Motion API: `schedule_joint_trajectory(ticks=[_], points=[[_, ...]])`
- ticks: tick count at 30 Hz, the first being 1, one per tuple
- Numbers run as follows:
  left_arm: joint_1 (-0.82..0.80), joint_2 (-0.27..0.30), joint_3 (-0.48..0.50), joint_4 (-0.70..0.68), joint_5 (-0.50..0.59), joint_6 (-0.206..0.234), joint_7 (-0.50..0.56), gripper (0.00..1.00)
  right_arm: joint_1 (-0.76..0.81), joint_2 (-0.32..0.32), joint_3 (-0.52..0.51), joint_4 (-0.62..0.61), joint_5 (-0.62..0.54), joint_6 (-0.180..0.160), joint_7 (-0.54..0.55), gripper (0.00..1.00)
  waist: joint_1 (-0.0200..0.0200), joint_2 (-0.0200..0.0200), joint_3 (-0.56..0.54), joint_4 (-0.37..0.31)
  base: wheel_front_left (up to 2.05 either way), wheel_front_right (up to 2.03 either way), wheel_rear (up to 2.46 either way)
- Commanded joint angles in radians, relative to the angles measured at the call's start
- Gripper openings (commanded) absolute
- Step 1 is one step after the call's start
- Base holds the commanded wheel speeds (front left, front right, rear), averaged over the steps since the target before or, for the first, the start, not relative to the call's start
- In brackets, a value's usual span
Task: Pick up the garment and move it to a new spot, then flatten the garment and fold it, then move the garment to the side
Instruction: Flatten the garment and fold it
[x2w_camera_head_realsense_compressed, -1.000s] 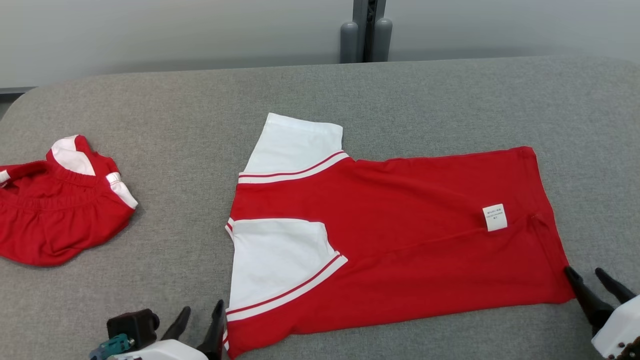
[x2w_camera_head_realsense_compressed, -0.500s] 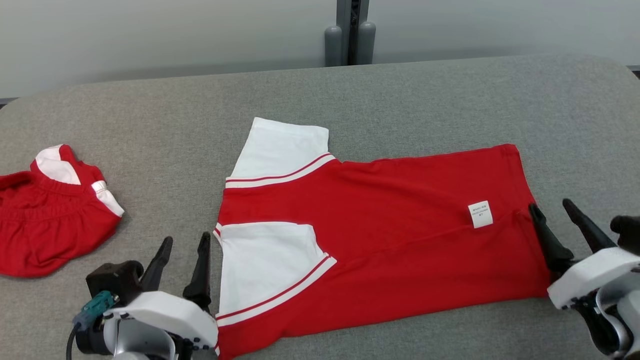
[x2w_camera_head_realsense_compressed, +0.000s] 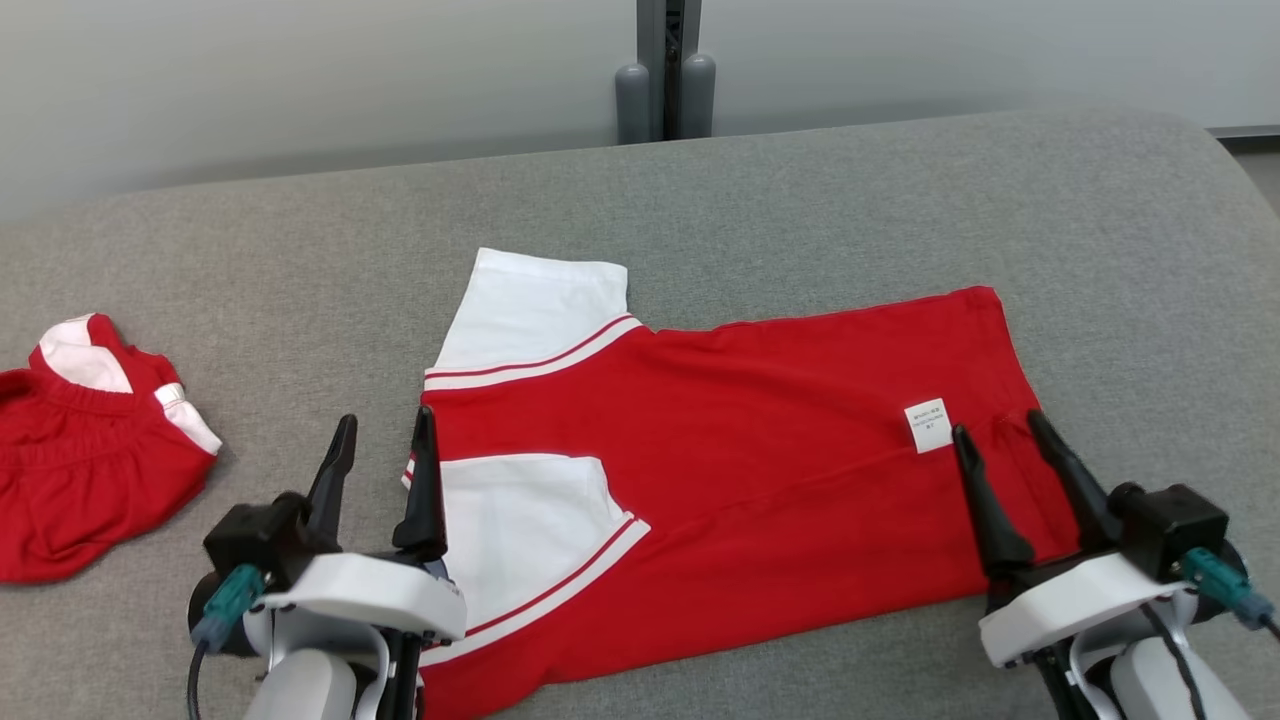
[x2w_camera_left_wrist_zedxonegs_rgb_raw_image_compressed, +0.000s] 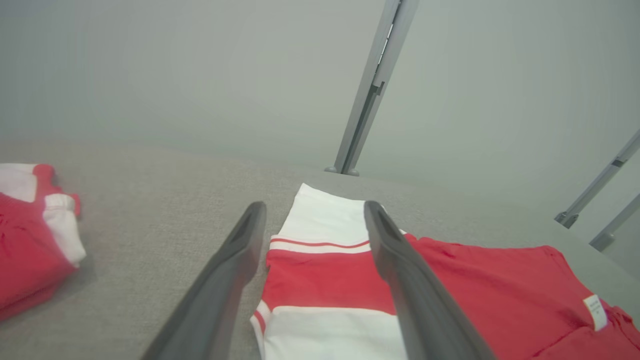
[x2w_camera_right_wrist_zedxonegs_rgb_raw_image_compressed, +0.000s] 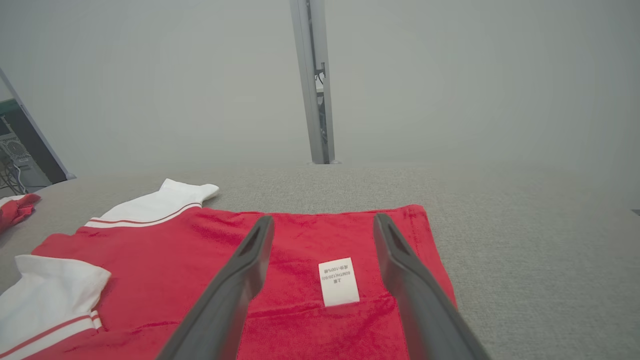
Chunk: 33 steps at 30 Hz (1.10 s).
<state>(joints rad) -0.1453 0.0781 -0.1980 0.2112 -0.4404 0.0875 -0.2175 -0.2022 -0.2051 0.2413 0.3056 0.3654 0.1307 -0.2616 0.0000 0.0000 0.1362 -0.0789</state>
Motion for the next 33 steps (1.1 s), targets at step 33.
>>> schedule_joint_trajectory(ticks=[33], points=[[-1.019, 0.243, -0.049, 0.659, -0.106, -0.107, 0.954, 1.00, -0.230, 0.090, 0.114, -0.053, -0.007, 0.000, -0.005, 1.00, 0.0000, 0.0000, 0.369, -0.229, 0.00, 0.00, 0.00]])
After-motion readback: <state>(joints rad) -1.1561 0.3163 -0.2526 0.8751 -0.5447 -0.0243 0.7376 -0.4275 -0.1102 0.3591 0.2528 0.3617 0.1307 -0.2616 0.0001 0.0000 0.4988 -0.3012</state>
